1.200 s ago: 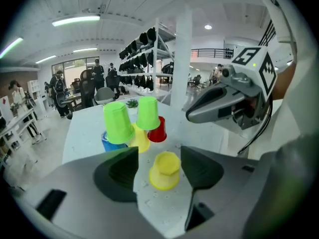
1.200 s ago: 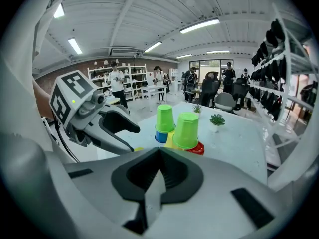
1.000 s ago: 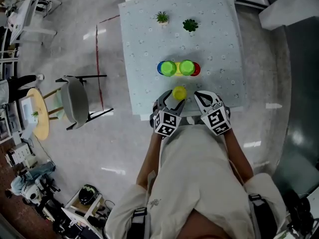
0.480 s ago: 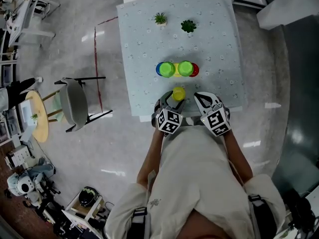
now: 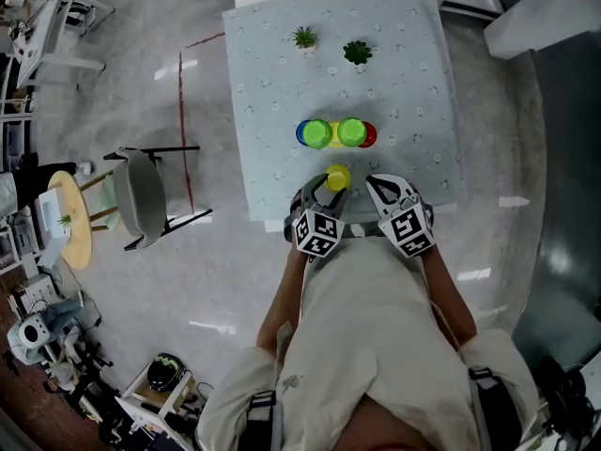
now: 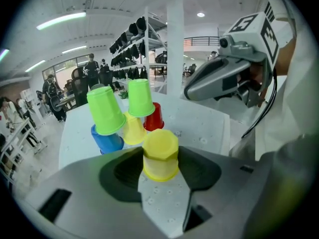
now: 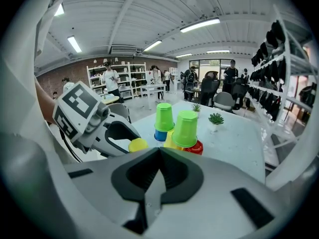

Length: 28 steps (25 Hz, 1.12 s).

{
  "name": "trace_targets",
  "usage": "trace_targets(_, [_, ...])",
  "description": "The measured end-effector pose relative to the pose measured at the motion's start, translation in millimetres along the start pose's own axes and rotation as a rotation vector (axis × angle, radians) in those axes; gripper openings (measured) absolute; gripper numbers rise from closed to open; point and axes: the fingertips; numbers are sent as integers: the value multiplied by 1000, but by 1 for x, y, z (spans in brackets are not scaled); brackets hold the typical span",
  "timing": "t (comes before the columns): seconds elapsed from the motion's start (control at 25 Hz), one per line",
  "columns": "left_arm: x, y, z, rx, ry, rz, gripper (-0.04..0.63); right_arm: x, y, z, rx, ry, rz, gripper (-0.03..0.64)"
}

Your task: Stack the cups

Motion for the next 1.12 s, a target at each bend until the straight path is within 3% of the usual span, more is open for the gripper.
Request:
trace_targets(0.72, [57, 111, -67, -197, 61, 13, 225, -12, 13, 7, -40, -3, -11, -5])
trace_targets(1.12, [80, 144, -63, -224, 95, 19, 226, -20, 11, 5, -32, -11, 14, -5])
Point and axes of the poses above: the fingertips, and each gripper's own axes: z forward along the fingers, x to its left, y out of its top, and after that the axes turned 14 degrees about y, right-handed
